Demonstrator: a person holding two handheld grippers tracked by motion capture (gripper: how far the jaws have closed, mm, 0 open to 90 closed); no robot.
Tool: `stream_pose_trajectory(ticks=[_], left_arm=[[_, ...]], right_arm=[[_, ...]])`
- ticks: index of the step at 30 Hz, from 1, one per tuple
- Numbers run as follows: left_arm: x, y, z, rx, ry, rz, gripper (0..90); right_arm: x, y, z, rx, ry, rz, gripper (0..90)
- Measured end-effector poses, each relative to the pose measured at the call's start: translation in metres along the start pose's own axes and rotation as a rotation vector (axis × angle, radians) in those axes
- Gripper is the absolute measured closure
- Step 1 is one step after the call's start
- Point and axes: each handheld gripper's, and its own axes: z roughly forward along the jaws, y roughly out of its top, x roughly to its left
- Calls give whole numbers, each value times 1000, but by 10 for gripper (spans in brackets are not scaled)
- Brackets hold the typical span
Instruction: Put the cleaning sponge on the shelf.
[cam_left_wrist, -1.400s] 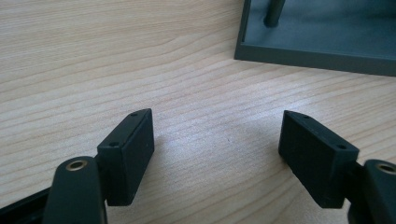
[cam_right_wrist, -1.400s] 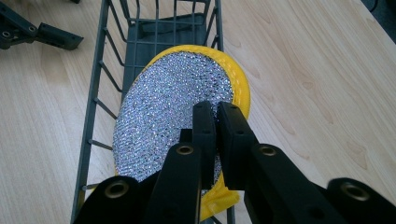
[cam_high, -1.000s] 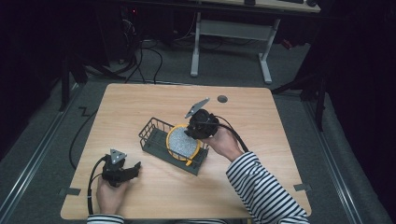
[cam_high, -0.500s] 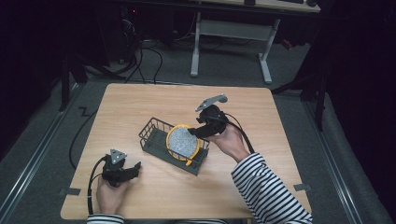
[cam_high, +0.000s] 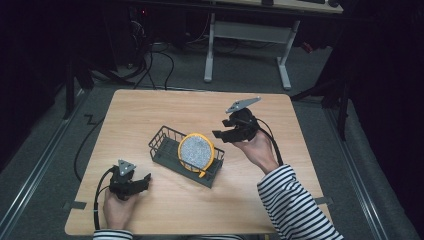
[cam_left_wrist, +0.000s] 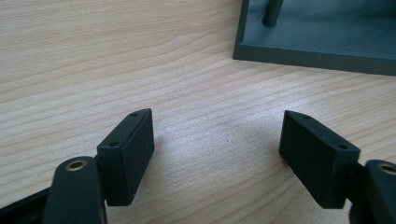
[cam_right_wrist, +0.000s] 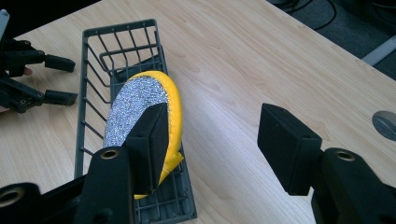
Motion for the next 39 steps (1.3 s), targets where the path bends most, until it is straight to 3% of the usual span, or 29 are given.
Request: stream_pose_trajectory(ticks=[25,39], left_arm=[[0,0,0,0,0,1,268],[0,0,0,0,0,1,269]], right_arm=[[-31,-35,-50,-82,-32,135,442],[-48,-62,-78,-119,-76,205,442]])
